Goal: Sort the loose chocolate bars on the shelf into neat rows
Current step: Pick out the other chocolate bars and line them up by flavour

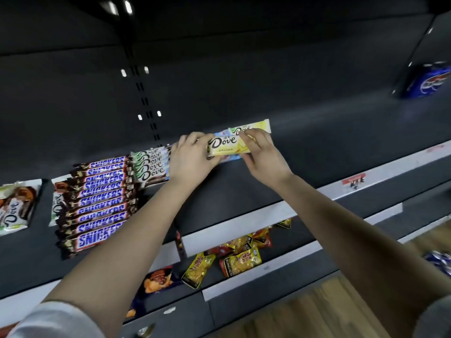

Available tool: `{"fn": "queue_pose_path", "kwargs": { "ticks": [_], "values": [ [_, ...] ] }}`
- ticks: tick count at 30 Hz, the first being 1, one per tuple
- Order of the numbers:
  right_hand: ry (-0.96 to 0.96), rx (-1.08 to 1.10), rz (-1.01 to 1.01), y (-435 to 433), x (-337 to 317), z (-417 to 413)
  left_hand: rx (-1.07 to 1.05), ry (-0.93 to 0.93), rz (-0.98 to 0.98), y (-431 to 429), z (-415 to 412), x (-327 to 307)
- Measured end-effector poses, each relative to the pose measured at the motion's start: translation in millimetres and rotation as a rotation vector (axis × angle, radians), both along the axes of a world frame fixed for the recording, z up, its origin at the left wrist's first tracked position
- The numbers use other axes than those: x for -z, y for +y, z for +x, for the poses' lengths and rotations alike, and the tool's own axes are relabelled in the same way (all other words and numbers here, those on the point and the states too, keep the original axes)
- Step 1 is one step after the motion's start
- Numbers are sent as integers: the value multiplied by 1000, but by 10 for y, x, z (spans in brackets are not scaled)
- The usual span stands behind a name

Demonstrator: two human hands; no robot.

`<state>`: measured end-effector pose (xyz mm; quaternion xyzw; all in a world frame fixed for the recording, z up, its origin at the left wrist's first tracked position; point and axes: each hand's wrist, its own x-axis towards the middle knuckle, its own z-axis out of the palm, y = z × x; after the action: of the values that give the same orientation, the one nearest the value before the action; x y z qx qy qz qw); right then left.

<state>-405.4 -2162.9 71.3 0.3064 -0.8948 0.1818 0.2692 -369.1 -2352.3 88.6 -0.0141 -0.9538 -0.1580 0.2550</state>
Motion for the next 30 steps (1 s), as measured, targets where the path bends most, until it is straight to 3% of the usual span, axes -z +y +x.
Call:
{"fn": "queue_pose_path", "kwargs": {
  "ticks": [15,21,30],
  "values": [
    [-215,-37,109,820,134,-557,-52,-89,-59,814,-500,294],
    [-341,-8,101,847,224,-793,-96,-106,-82,909,-725,445],
    [-355,3,39,718,257,-1238,-214,-123,-14,932,-971,578]
  ]
}}
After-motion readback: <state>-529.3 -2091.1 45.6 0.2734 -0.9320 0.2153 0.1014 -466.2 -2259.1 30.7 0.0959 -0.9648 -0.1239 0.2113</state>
